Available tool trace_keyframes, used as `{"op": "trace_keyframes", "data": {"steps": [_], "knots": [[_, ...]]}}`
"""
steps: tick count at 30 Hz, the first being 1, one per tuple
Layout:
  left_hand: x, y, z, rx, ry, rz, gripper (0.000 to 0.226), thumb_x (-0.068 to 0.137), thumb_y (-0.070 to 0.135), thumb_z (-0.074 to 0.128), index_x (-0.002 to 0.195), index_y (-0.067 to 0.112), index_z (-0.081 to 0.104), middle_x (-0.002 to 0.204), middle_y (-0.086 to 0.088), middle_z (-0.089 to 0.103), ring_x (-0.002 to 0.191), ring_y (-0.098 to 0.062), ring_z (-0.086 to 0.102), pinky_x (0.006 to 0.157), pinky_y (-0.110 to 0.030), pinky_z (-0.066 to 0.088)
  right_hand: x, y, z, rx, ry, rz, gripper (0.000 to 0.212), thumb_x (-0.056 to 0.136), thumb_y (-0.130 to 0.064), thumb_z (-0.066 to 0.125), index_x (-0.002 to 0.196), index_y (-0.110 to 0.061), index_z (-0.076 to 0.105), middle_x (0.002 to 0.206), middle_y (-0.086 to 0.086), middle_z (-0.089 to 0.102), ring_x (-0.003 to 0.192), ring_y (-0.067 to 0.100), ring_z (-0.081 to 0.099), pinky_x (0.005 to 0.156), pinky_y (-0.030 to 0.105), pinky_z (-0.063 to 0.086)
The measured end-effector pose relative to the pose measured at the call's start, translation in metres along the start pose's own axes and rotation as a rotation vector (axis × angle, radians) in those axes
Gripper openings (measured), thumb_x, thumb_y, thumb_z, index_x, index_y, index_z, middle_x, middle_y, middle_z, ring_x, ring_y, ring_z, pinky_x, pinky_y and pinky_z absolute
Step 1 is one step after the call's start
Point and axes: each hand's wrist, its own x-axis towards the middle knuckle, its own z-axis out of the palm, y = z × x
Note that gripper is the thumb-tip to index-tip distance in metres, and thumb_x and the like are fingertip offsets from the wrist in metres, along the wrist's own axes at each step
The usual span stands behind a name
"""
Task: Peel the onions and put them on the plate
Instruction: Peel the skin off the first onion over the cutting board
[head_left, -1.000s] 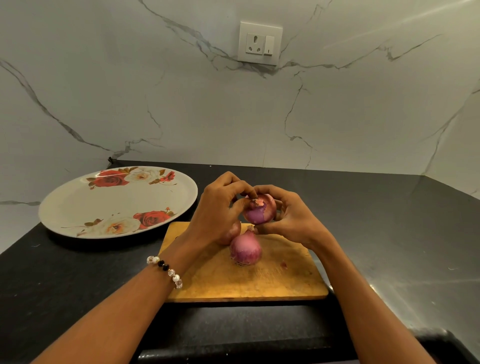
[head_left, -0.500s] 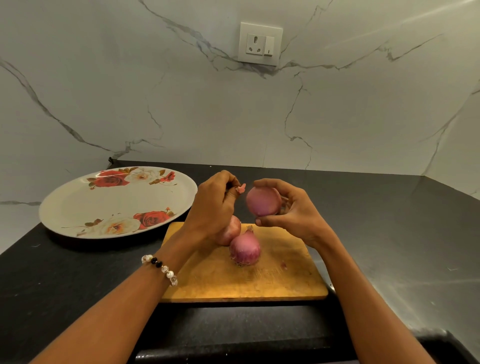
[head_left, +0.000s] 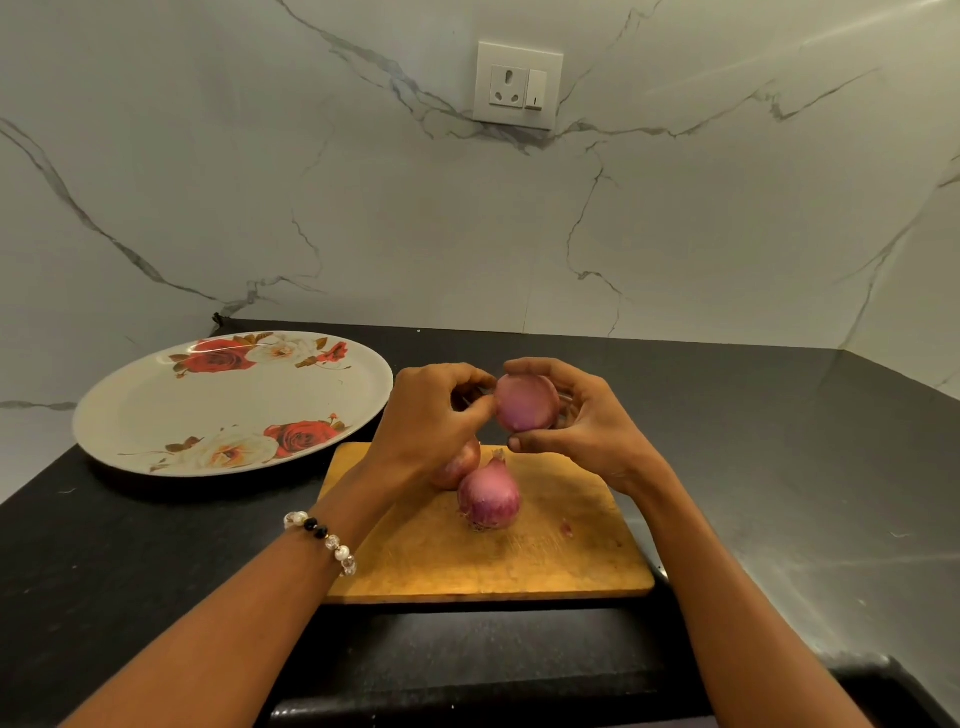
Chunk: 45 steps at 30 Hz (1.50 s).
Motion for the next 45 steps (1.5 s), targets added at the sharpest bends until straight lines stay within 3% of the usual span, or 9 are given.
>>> {"op": "trace_keyframes", "data": {"steps": [6,11,18,28,33,41,45], "knots": [[0.0006,0.0003,-0.0001,-0.071,-0.038,-0.117,0.031,0.085,0.025,0.068,0.114,0.014,0.068,0.099,0.003,0.069,0.075,0.001,0.059,0.067,-0.006,0.047,-0.0005,-0.002,0.0008,0.007,0.0,-0.018,0.068,0.069,0.002,0.085,0.128,-0.019,0.057,0.125,0.002,0.061,0.116,0.016,0.062,0.088,0.027,0.056],[0.0007,-0.0006,0.0016,-0.072,-0.05,-0.141,0.031,0.085,0.023,0.068,0.114,0.013,0.068,0.101,-0.002,0.07,0.082,-0.007,0.062,0.074,-0.016,0.051,-0.0001,-0.0005,0.0022,-0.019,-0.004,-0.014,0.069,0.069,-0.001,0.086,0.129,-0.018,0.057,0.124,0.001,0.061,0.117,0.017,0.061,0.09,0.029,0.056],[-0.0001,0.001,0.0028,-0.085,-0.045,-0.13,0.03,0.085,0.018,0.068,0.115,0.012,0.067,0.097,-0.003,0.07,0.081,-0.01,0.063,0.074,-0.018,0.052,0.0001,-0.0004,0.0021,-0.023,-0.003,-0.013,0.069,0.068,-0.001,0.086,0.129,-0.019,0.057,0.125,0.001,0.061,0.117,0.017,0.061,0.09,0.028,0.056],[-0.0002,0.0012,0.0016,-0.162,0.037,-0.156,0.025,0.086,0.011,0.066,0.11,0.015,0.068,0.095,0.003,0.07,0.081,-0.005,0.065,0.069,-0.008,0.05,0.0007,0.0004,0.0,-0.022,0.05,-0.029,0.069,0.068,-0.002,0.086,0.129,-0.02,0.057,0.126,0.002,0.06,0.116,0.013,0.061,0.087,0.025,0.056],[0.0001,0.0036,0.0032,-0.176,-0.045,-0.193,0.032,0.085,0.027,0.068,0.115,0.016,0.065,0.096,0.006,0.066,0.079,0.0,0.06,0.066,-0.008,0.048,0.001,0.0024,0.0012,-0.041,0.047,-0.028,0.069,0.069,-0.003,0.086,0.13,-0.019,0.057,0.127,0.002,0.06,0.117,0.016,0.061,0.09,0.027,0.056],[0.0011,0.0013,0.0014,-0.238,-0.102,-0.218,0.035,0.085,0.018,0.068,0.119,0.012,0.064,0.107,-0.002,0.069,0.093,-0.011,0.064,0.079,-0.018,0.052,-0.0003,-0.0017,0.003,-0.047,0.015,-0.04,0.069,0.068,-0.007,0.086,0.128,-0.02,0.056,0.124,-0.001,0.061,0.116,0.015,0.061,0.091,0.028,0.056],[0.0003,-0.0002,0.0016,-0.228,-0.113,-0.215,0.035,0.085,0.017,0.068,0.119,0.011,0.064,0.106,-0.001,0.069,0.092,-0.011,0.064,0.078,-0.017,0.052,-0.001,-0.0021,0.0031,-0.055,0.01,-0.032,0.068,0.068,-0.006,0.086,0.128,-0.02,0.057,0.124,-0.002,0.061,0.116,0.013,0.061,0.091,0.028,0.056]]}}
